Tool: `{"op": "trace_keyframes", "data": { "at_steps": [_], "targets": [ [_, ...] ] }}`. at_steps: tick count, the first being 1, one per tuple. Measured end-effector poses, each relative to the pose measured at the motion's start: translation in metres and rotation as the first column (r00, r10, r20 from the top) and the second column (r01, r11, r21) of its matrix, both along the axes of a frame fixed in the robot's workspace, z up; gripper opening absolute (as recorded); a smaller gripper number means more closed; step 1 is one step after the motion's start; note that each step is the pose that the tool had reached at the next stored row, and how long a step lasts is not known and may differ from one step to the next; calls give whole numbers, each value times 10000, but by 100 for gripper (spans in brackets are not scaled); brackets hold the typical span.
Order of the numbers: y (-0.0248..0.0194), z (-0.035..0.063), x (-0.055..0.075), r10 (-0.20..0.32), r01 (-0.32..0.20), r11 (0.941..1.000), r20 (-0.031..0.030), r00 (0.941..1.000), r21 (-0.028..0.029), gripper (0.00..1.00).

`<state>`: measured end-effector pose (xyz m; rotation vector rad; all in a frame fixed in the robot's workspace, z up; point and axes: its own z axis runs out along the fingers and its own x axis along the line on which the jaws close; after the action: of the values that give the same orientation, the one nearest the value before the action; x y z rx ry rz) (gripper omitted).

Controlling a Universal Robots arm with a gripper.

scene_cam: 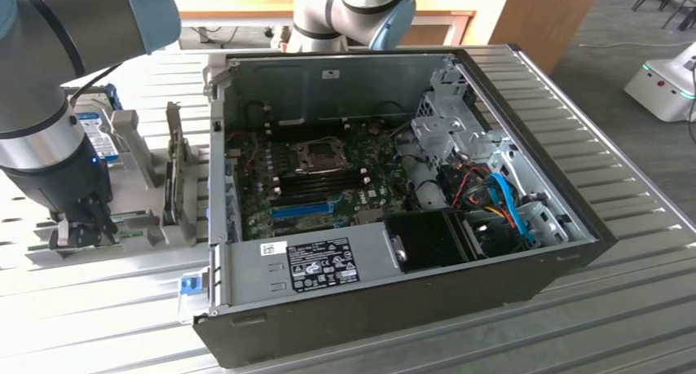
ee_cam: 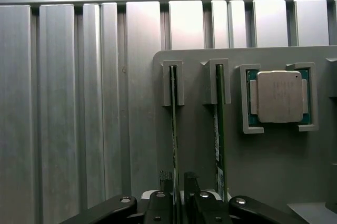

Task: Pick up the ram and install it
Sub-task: 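Pick up the ram and move it above insertion slot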

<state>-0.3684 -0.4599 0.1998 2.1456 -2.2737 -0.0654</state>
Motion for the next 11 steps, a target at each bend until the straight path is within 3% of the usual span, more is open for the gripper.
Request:
{"op": "trace_keyframes", "data": {
  "at_steps": [11],
  "targets": [
    [0, 0, 0, 0, 0, 10000, 0, 10000, 0, 24]
  ]
}}
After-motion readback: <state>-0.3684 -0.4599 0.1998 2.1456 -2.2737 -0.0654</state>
